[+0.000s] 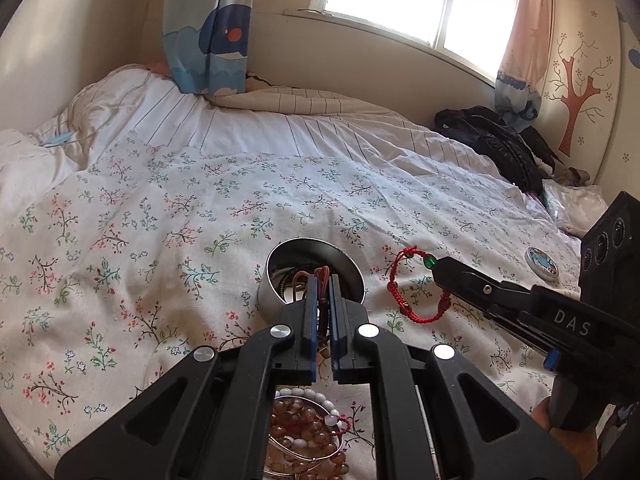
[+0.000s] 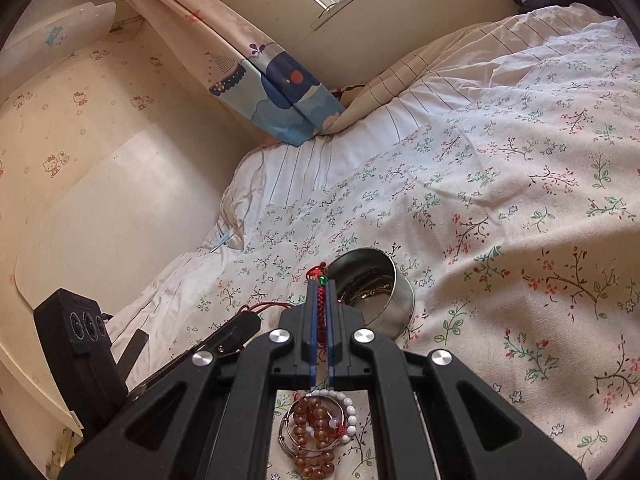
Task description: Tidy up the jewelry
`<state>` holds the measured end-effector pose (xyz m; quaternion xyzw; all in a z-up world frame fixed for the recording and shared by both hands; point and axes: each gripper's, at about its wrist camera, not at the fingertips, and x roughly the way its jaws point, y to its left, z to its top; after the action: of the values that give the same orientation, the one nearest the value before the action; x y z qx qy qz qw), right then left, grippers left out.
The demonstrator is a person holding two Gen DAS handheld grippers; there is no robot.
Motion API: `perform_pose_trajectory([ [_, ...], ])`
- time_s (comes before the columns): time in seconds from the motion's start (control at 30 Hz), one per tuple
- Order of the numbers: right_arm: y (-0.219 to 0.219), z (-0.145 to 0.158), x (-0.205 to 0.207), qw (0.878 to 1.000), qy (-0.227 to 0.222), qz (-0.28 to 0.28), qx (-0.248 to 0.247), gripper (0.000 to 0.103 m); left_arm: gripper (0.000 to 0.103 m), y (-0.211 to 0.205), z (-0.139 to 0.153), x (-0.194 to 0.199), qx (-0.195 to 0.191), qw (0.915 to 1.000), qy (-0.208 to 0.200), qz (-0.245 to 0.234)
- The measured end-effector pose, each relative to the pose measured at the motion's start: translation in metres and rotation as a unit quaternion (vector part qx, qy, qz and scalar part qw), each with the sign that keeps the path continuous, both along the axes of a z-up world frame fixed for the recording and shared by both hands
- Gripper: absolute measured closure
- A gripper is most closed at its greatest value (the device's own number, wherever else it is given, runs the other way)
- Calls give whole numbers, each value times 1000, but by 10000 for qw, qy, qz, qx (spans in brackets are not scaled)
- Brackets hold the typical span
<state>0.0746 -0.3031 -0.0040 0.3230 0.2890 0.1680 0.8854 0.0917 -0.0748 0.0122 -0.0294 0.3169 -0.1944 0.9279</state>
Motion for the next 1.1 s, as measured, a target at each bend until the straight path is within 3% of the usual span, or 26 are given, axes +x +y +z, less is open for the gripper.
perform_pose_trajectory([
  [0.73, 3, -5, 35, 9999, -19, 17, -99, 99, 98, -18, -3, 31, 38, 9999, -105, -23],
  [0.87, 4, -7, 41, 9999, 16, 19, -122, 99, 98, -15, -4, 37, -95, 9999, -50, -13],
  [1.1, 6, -10, 48, 9998, 37, -3, -174, 99, 98, -6, -8, 55, -666, 9975, 224, -82],
])
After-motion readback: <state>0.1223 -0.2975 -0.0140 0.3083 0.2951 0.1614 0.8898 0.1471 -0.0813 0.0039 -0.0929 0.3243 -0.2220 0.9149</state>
